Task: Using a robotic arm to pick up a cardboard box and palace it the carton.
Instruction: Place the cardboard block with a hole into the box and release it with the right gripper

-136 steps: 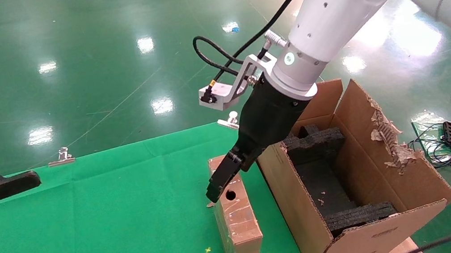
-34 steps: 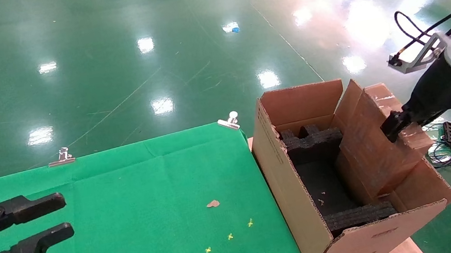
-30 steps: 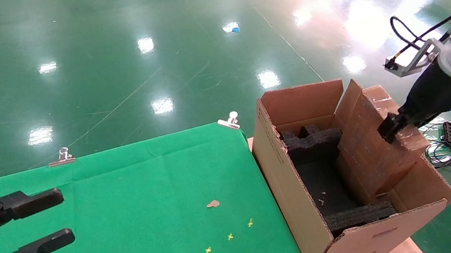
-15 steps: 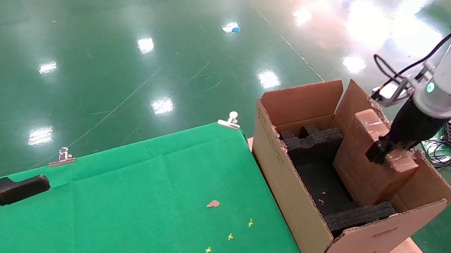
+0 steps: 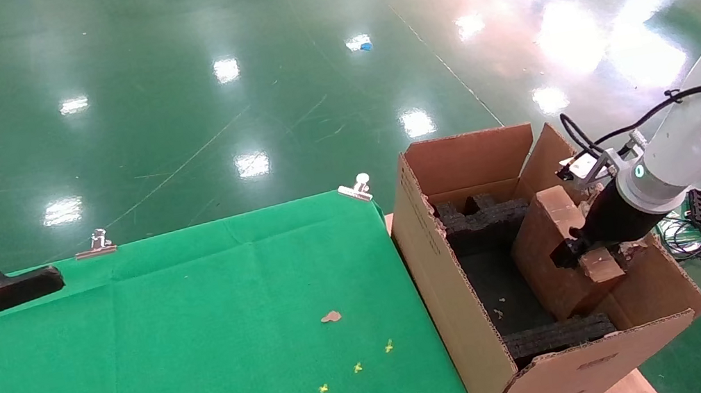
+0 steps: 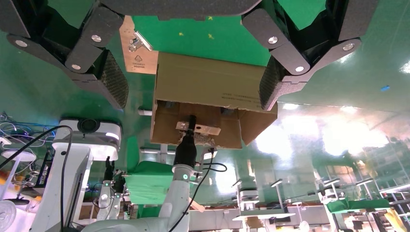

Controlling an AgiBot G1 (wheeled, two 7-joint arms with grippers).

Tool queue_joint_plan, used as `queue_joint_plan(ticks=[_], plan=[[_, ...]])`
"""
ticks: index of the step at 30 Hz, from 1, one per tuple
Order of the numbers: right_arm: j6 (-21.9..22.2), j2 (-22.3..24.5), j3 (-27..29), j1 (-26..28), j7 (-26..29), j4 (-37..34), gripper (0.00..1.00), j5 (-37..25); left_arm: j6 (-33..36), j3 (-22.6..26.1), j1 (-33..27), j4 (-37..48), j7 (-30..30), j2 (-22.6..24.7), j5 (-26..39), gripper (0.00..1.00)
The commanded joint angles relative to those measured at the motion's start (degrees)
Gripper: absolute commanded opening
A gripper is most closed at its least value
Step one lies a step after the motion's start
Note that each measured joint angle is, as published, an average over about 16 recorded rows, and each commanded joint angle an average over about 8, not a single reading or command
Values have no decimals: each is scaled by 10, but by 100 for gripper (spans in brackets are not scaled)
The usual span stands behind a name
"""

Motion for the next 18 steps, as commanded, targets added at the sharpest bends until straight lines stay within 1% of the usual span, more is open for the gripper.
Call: queue_joint_plan(ticks=[1,5,6,7,18], plan=[[3,-1,2,-7,-4,-4,36,4,0,0,0,0,0,0,0,100],[0,-1,4,-8,-13,-11,86,6,0,0,0,0,0,0,0,100],[-1,-1,4,-7,-15,-12,96,6,0,0,0,0,0,0,0,100],[-1,-1,4,-7,-16,-14,100,6,0,0,0,0,0,0,0,100],[-7,-7,2,-5,-21,-29,100,3,0,1,0,0,0,0,0,100]])
